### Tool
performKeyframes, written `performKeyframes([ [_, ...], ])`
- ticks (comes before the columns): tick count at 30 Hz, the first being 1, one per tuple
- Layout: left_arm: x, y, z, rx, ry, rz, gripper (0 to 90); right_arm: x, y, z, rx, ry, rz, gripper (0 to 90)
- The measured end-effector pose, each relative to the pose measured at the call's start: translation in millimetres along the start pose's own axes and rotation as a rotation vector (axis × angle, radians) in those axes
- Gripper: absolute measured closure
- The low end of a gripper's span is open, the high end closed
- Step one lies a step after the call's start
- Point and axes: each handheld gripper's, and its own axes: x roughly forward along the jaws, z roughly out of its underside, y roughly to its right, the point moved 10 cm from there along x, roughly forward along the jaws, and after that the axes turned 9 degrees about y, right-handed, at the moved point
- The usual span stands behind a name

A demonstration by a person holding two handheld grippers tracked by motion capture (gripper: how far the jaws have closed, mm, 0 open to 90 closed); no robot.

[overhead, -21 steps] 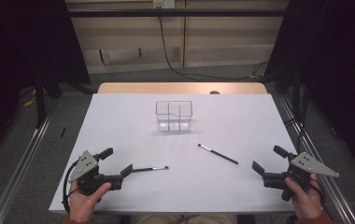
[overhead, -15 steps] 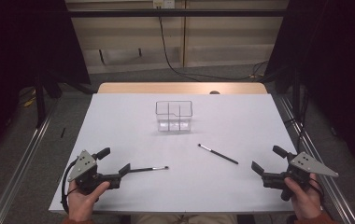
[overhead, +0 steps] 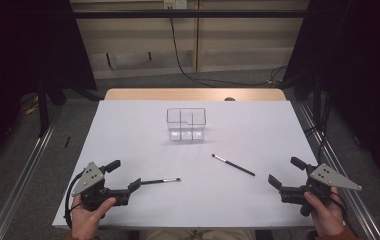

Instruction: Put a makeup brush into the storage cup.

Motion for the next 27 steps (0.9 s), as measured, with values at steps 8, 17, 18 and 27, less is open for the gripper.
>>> performKeyframes([
  [8,5.6,-3.6,-7.9,0.019,0.005,0.019,5.8,1.9,-2.0,1.0,0.001,-0.005,-0.012,0.0],
  [17,15.9,4.1,-17.3,0.032,-0.014,0.078,4.8,3.4,-3.0,2.0,-0.001,-0.009,-0.018,0.0],
  [18,17.0,4.4,-17.9,0.030,-0.020,0.079,4.8,3.6,-3.0,2.0,-0.001,-0.009,-0.017,0.0],
  [27,30.8,-2.6,-32.6,0.037,0.029,0.074,4.9,4.3,-4.1,3.1,0.001,-0.017,-0.022,0.0],
])
